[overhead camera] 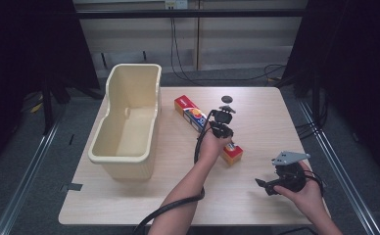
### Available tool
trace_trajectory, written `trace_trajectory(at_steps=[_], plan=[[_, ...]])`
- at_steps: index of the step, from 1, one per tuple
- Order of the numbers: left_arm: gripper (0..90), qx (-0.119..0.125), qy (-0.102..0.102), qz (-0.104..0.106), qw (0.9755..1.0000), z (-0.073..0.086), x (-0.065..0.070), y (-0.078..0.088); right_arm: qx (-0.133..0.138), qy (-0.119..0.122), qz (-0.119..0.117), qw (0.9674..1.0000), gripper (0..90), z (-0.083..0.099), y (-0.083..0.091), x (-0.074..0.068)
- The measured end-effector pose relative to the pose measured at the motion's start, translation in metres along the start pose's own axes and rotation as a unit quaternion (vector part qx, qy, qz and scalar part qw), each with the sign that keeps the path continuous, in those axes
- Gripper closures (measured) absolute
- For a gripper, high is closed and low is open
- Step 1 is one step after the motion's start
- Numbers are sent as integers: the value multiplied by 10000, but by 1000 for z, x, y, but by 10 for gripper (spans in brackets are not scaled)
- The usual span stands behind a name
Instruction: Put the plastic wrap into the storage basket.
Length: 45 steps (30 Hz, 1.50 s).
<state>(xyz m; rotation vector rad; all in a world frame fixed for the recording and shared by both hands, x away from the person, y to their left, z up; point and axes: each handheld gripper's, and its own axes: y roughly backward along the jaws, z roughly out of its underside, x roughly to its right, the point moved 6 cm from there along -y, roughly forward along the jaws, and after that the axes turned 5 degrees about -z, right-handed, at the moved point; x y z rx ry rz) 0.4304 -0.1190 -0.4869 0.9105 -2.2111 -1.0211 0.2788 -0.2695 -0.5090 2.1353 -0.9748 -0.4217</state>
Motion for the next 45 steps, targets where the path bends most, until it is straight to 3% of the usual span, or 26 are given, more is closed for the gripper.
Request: trace_trajectory(at_steps=[3, 5, 10, 16, 18, 21, 25, 26, 27, 29, 32, 36, 45], plan=[[900, -2, 31, -48, 10000, 6, -2, 4, -39, 47, 6, 10000, 64, 1, -2, 1], [900, -75, 17, 30, 10000, 8, -6, 7, -54, 52, 27, 10000, 64, 0, -3, -1], [900, 40, 75, -55, 9999, 2, -6, 3, 21, 107, -13, 9999, 65, -5, -2, -6], [900, 95, 2, -17, 10000, -6, -6, -6, -46, 143, -61, 9999, 65, -3, -6, -5], [900, 12, -65, -51, 10000, -7, -7, -10, -62, 130, -52, 9999, 65, -1, -6, -4], [900, -2, 13, -40, 10000, -8, -3, -18, -86, 96, -62, 9999, 65, 0, -5, -4], [900, -197, -94, -56, 9997, -4, 3, -20, 15, 125, -31, 9999, 65, -1, -2, -2], [900, -280, -218, -75, 9993, -2, 2, -18, 0, 69, -42, 10000, 65, -1, -2, -2], [900, -313, -213, -63, 9993, -1, 2, -16, -5, 48, -27, 10000, 65, -1, -2, -2], [900, -277, -108, -25, 9996, 3, 2, -13, -5, 47, -11, 10000, 65, 0, -1, -1], [900, -340, -166, -7, 9993, 7, 0, -9, 0, 58, -4, 10000, 64, 0, -2, 0], [900, -370, -16, 35, 9993, 20, -5, 0, -5, 83, 0, 10000, 65, -1, -2, 0], [900, -495, 93, 63, 9987, 38, -18, 16, -52, 99, -34, 9999, 65, -4, -7, -5]])
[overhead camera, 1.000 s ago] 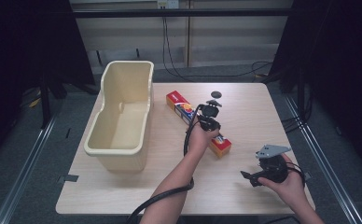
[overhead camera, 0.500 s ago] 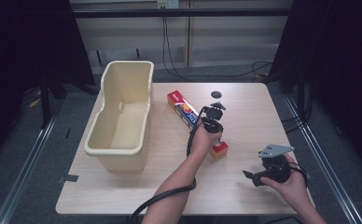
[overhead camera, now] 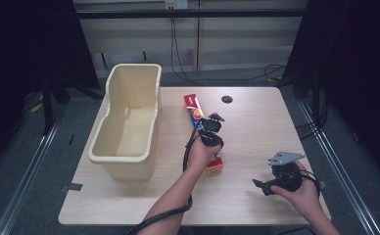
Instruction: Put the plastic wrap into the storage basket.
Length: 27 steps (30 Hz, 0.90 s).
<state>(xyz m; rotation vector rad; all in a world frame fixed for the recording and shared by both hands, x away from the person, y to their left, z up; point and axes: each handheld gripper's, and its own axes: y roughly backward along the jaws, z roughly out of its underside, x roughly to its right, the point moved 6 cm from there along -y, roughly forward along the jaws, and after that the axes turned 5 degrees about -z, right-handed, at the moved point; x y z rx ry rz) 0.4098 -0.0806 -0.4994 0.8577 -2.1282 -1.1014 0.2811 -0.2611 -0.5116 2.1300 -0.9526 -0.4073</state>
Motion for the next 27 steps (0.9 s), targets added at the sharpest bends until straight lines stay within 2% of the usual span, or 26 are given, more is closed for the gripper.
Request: trace_trajectory(at_steps=[6, 10, 16, 17, 22, 23, 25, 27], plan=[[900, -95, 92, -41, 9999, 8, -8, 7, -1, 47, -4, 10000, 65, -1, 0, 0], [900, -284, 67, -148, 9995, 12, -16, 11, -33, 7, -3, 10000, 65, 0, 0, -1], [900, -367, 173, -106, 9991, 14, -20, 15, -3, 89, -21, 10000, 65, -1, -1, -1], [900, -365, 154, -94, 9992, 13, -21, 16, -34, 38, -16, 10000, 65, -1, -1, -2], [894, -278, 191, -43, 9994, 6, -21, 23, -20, 90, -28, 10000, 65, -2, -2, -3], [868, -178, 224, -53, 9996, 1, -22, 26, -3, 76, -53, 10000, 65, -2, -2, -3], [807, -138, 236, -109, 9996, -4, -24, 30, -65, 2, -43, 10000, 65, -1, -2, -3], [783, -65, 305, -154, 9994, -9, -27, 32, -50, -7, -42, 10000, 65, -1, -2, -3]])
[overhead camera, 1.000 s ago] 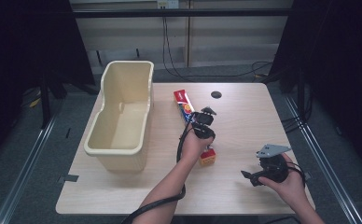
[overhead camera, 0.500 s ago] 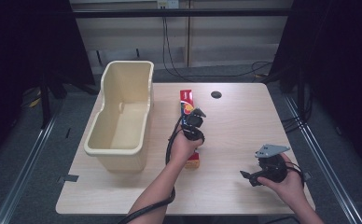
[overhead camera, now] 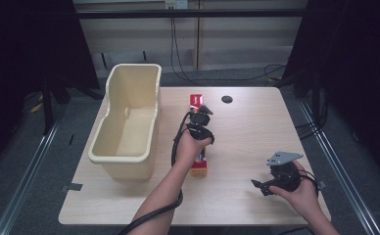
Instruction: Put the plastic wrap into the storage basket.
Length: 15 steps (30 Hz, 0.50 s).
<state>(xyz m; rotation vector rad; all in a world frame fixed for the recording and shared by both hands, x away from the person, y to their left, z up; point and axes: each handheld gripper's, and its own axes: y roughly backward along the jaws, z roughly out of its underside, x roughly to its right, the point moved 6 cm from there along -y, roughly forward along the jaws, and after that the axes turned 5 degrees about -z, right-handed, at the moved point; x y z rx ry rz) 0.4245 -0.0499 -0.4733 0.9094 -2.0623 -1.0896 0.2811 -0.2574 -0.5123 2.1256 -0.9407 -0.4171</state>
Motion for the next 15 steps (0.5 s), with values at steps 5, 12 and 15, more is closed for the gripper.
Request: trace_trajectory(at_steps=[5, 12, 15], plan=[[589, 72, 91, -254, 9996, -9, -8, 4, 11, -16, -20, 10000, 66, -1, 1, 0], [380, 99, 467, -774, 9959, -24, -22, -4, 31, -9, -18, 10000, 67, -1, 2, 0], [288, 21, 585, -873, 9945, -26, -26, -10, 59, 30, -20, 10000, 66, -2, 2, 1]])
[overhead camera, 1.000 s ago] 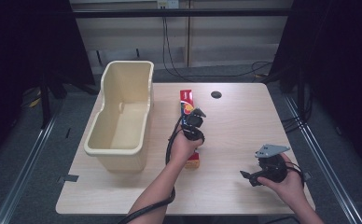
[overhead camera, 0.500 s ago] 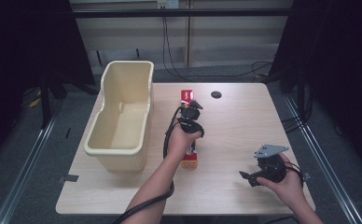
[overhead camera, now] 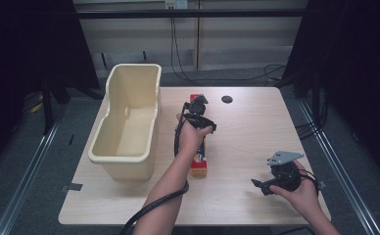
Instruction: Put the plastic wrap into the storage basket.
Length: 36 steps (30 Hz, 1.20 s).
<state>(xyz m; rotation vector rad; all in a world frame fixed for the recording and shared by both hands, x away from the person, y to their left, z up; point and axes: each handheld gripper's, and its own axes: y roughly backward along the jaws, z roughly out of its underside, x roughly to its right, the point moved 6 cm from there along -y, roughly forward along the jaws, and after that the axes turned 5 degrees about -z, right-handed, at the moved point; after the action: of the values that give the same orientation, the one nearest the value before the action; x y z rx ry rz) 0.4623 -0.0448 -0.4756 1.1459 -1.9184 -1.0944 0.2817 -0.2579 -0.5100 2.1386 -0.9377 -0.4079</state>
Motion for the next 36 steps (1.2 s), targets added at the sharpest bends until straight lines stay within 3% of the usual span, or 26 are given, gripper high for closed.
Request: trace_trajectory(at_steps=[3, 15, 25, 36], plan=[[219, -36, 114, -103, 9999, -2, -5, -6, 16, -4, -13, 10000, 67, 0, 0, 0], [116, -35, 458, -386, 9982, -10, -11, -23, 20, -54, -7, 10000, 67, 1, 1, 0], [133, -202, 658, -542, 9962, -3, -19, -34, 49, -49, -37, 10000, 67, 0, 1, 1], [209, -356, 828, -450, 9949, 3, -23, -44, 50, -32, -21, 10000, 67, 1, 2, 2]])
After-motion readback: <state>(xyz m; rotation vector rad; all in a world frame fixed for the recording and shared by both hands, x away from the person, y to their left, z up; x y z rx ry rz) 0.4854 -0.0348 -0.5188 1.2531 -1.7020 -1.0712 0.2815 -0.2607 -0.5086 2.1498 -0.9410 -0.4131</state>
